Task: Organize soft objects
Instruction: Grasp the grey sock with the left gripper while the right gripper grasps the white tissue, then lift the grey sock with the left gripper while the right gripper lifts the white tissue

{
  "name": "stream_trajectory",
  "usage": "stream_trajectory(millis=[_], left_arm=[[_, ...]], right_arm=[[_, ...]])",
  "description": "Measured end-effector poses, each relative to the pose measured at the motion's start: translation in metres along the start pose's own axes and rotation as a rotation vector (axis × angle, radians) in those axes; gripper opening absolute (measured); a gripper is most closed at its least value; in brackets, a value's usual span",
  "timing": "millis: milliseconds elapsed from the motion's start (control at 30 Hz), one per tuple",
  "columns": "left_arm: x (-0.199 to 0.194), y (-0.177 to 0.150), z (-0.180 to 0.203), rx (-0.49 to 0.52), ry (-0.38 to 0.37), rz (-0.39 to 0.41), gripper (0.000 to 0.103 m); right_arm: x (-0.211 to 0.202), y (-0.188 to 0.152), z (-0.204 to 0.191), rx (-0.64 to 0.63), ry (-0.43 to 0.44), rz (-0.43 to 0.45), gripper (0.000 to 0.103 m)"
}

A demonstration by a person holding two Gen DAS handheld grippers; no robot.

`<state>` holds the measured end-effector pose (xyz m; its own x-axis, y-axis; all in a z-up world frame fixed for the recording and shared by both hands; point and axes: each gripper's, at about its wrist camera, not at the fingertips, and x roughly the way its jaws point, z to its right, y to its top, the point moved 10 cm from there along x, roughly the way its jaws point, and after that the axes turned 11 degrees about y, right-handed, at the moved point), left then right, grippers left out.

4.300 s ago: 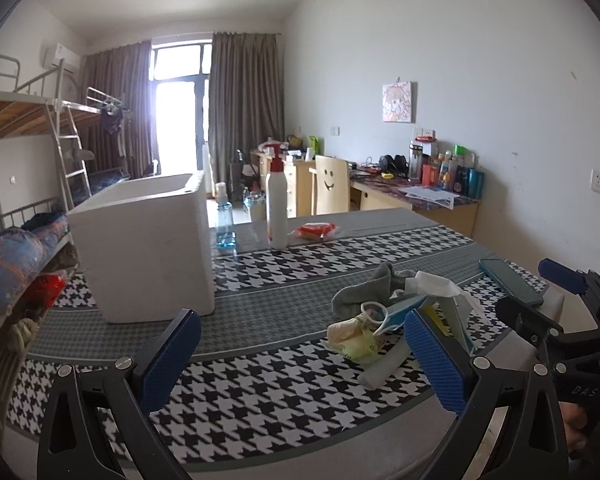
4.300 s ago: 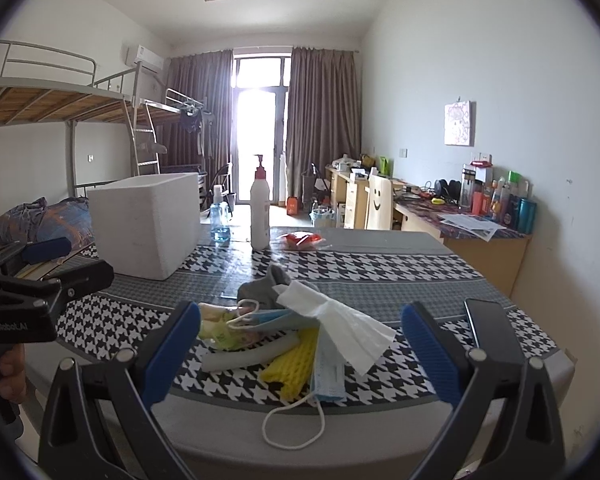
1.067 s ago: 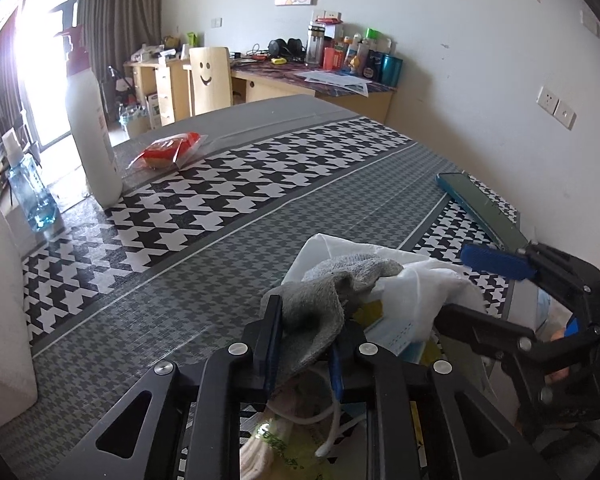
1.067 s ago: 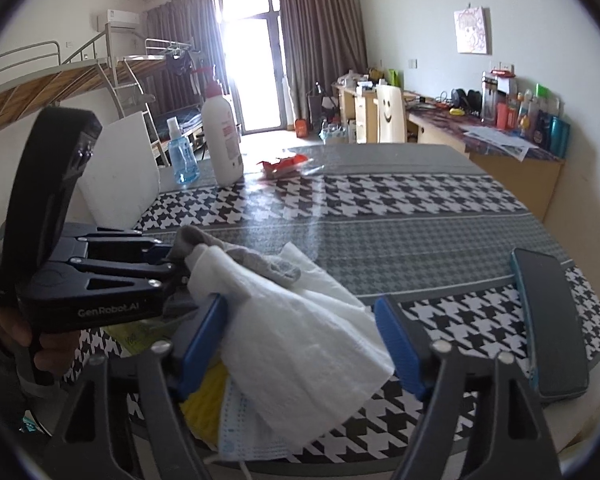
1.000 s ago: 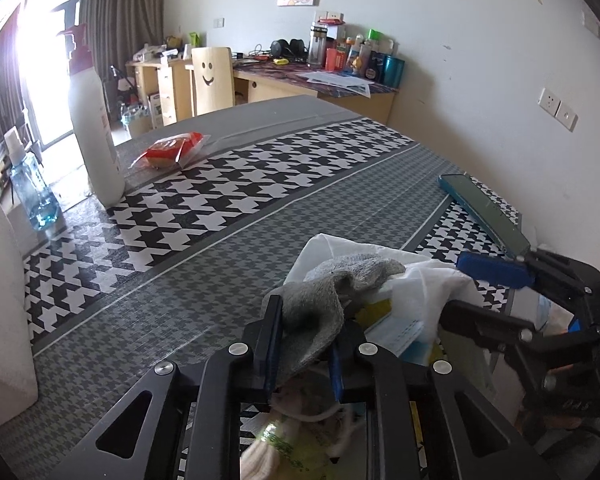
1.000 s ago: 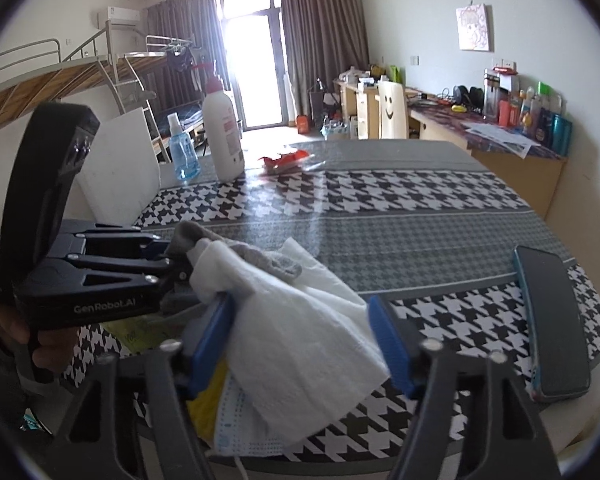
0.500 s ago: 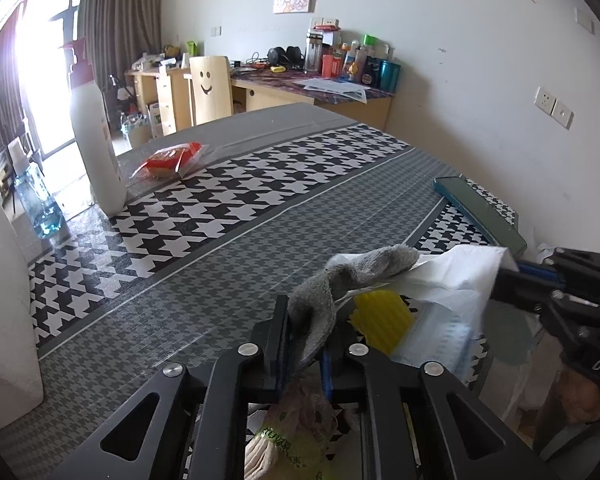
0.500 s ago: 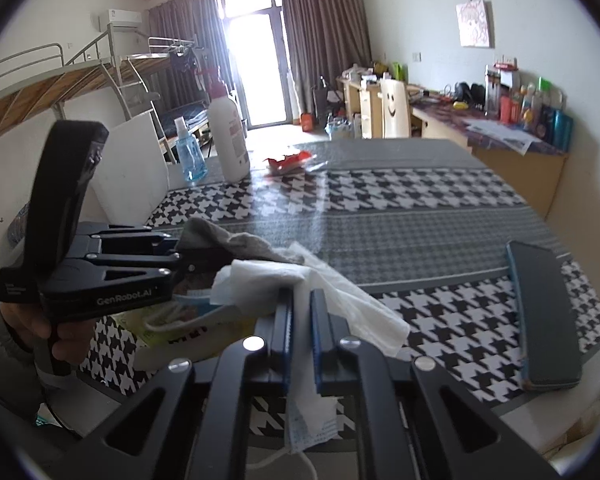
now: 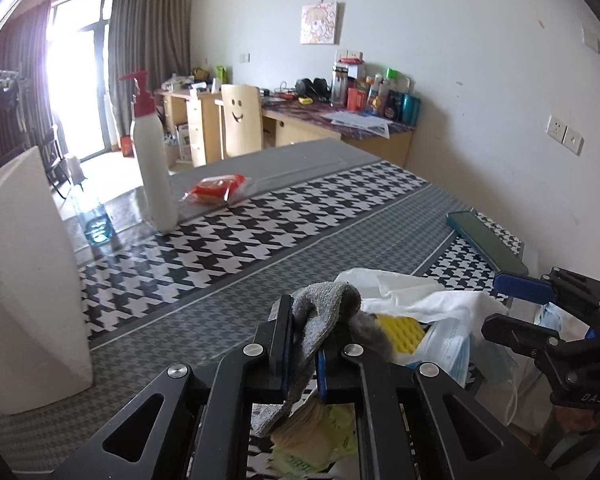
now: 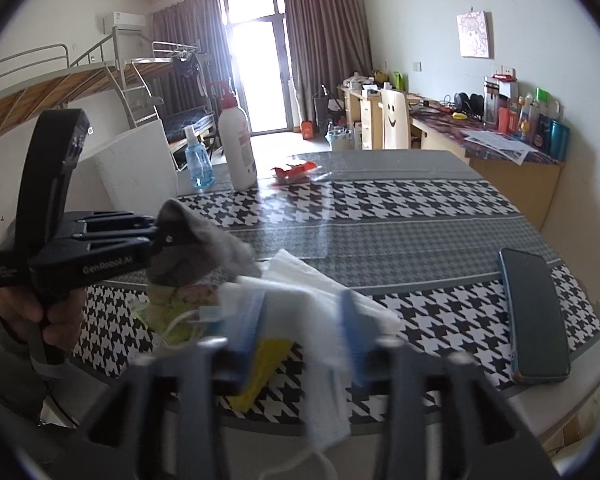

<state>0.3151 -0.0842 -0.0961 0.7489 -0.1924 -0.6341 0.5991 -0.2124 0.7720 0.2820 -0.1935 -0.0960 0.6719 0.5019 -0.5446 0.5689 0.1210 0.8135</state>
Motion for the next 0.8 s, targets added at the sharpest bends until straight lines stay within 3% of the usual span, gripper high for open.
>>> stream_trajectory(millis=[467,800], left_arm=[[-0.029,0.007,-0.028,-0.077,0.03,0.07,0.01],[-0.041,0.007,-0.032,-0.096,0.044,0.097,0.01]], right_arm=[[0.008,0.019,0.005,-0.014,-0.018,-0.026,0.057],[0.04,0.026,0.016,-0.011,-0.014,-0.109,0.057]])
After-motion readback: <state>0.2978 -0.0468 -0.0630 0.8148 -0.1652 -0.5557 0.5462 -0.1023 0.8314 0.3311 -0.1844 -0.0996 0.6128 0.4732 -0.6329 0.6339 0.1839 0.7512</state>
